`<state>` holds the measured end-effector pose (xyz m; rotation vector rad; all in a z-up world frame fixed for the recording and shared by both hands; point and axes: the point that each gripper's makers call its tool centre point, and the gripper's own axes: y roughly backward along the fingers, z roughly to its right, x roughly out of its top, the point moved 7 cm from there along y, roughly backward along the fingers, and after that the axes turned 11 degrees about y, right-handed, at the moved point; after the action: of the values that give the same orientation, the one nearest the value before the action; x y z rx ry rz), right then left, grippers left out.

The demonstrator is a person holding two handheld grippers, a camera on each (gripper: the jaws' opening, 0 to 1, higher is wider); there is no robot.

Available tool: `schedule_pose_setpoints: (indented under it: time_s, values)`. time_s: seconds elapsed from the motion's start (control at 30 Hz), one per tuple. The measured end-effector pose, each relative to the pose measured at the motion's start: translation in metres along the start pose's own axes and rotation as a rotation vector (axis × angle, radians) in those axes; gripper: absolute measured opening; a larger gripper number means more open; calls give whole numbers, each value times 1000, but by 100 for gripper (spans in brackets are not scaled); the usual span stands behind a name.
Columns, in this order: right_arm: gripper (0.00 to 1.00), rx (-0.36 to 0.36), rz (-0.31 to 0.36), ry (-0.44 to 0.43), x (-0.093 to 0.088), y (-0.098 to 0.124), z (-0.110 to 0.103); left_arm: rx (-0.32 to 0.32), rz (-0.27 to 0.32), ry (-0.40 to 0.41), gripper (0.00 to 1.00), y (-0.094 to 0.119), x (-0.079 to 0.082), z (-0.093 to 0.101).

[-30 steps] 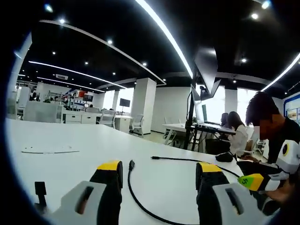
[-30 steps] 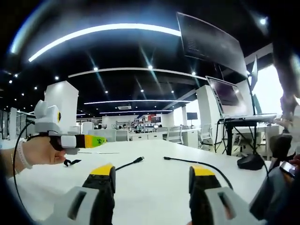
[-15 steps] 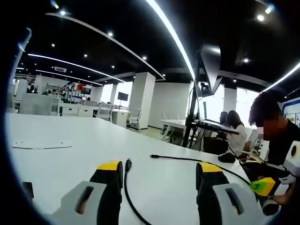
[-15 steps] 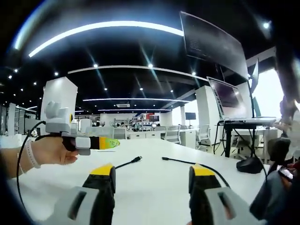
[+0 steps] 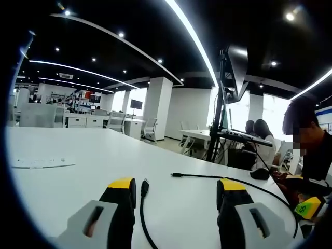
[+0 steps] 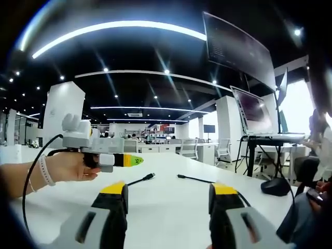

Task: Find the charging cable on the desk, coil it up and secure with Velcro.

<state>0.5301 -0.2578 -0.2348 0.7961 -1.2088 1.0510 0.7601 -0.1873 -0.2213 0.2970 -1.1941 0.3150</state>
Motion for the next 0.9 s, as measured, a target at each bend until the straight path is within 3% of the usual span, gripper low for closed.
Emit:
schedule_pose_setpoints:
  time_s: [0.2,0.37,0.67,0.9]
  values:
    - [63,-16,4,-3,-1,0,7,18,-37,-3,63,-16,-6,0]
    - [63,-20,0,-2,-2,-1,9,22,-34,-7,63,-25,-8,-1]
    - [62,-31,-7,-3,-6,-2,13,53,-39,18,63,-37,-9,-11]
    - [62,-25,-3,5,-5,-1,12,106,-67,-17,62,-46,-19,-24]
